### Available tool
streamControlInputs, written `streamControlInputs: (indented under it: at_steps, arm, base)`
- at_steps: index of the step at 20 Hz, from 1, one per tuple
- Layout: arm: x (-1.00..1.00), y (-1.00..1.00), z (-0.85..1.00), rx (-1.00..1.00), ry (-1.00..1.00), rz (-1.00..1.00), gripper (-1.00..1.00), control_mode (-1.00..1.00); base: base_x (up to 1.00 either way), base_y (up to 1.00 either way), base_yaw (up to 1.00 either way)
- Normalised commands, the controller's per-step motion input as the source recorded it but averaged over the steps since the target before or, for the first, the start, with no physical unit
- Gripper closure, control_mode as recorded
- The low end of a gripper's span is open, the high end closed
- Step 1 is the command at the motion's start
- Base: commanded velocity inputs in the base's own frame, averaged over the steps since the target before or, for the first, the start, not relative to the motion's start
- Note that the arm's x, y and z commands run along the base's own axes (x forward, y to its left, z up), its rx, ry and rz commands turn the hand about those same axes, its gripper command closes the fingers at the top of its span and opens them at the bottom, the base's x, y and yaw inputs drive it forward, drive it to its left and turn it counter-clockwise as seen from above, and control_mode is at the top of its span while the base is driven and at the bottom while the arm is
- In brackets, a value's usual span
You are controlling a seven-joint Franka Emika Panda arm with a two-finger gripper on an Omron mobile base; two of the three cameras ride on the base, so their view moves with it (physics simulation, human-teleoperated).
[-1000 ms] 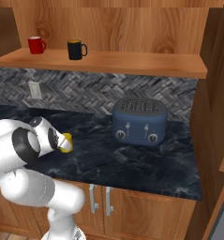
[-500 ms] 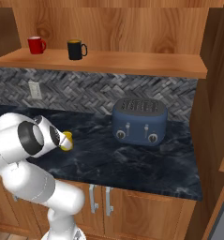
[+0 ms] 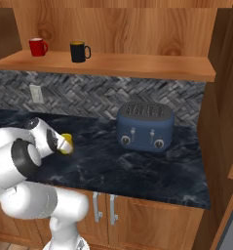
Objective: Pick the mug on the counter and place it in the cabinet with the handle facing the right, like the mugs already inside.
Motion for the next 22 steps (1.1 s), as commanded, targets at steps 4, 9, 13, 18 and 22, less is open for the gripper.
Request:
streamControlInputs:
  at_steps: [4, 9, 13, 18, 22]
  arm:
    - [-0.04, 0.00, 0.70, 0.00, 0.00, 0.09, 1.00, -1.00]
    - [-0.05, 0.07, 0.70, 0.00, 0.00, 0.14, 1.00, -1.00]
    - [-0.24, 0.09, 0.69, -0.03, 0.00, 0.18, 1.00, -1.00]
    - [-0.34, 0.00, 0.68, -0.01, 0.00, 0.24, 1.00, -1.00]
    - [-0.36, 0.00, 0.72, -0.01, 0.00, 0.23, 1.00, -1.00]
  base:
    - [0.00, 0.00, 0.00]
    - [0.00, 0.00, 0.00]
    - [0.00, 0.00, 0.00]
    - [0.00, 0.00, 0.00]
    - [0.00, 0.00, 0.00]
